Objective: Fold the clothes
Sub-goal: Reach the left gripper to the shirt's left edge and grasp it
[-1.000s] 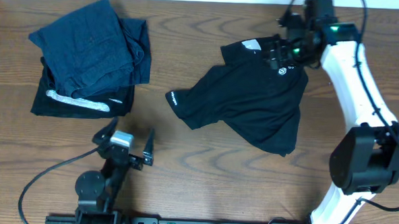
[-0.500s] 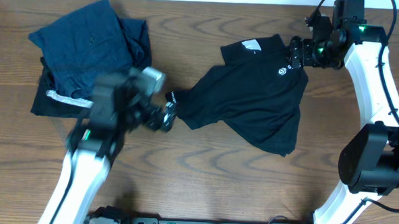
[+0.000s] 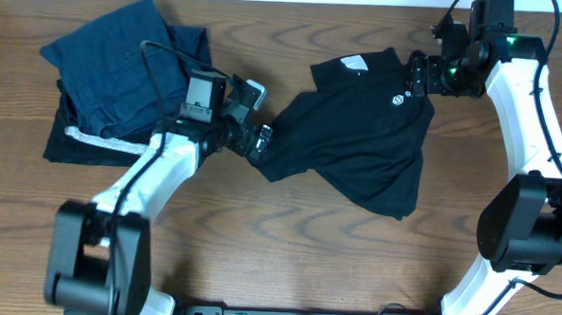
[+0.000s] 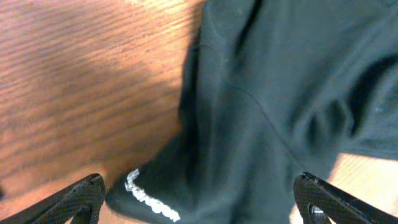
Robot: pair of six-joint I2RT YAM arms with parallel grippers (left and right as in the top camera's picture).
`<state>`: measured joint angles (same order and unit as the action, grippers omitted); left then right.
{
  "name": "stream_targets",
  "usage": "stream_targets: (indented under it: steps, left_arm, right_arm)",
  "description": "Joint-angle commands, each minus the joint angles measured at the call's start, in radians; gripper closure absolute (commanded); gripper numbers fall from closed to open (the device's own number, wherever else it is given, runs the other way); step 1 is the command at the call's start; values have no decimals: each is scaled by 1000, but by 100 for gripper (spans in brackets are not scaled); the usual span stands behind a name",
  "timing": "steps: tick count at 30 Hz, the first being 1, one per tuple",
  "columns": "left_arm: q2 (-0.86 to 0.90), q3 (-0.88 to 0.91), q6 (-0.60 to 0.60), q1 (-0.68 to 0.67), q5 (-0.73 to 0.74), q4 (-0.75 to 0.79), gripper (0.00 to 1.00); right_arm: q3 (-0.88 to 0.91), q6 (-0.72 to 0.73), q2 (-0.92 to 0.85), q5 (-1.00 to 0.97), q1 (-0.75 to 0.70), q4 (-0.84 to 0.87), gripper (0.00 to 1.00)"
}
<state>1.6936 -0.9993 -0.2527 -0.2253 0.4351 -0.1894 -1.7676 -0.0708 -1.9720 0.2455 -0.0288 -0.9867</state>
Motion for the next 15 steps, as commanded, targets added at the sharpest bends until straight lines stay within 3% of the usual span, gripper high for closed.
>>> stream_targets:
  steps: [1,3,13,15]
  left_arm:
    - [52,-17,-28,-2,-41,39,1]
    - [83,-17,-28,-2,-78,49,6]
    - [132,-17,-41,0,-142,53,7]
    - [132,-17,-81,0,-141,47,22]
  right_arm:
    - [1,-13,3,-10,-6,-6,21]
    - [4,-14,3,-10,-6,-10,21]
    - [59,-14,3,-10,-6,9,21]
    - [69,-14,3,-10,-6,10,20]
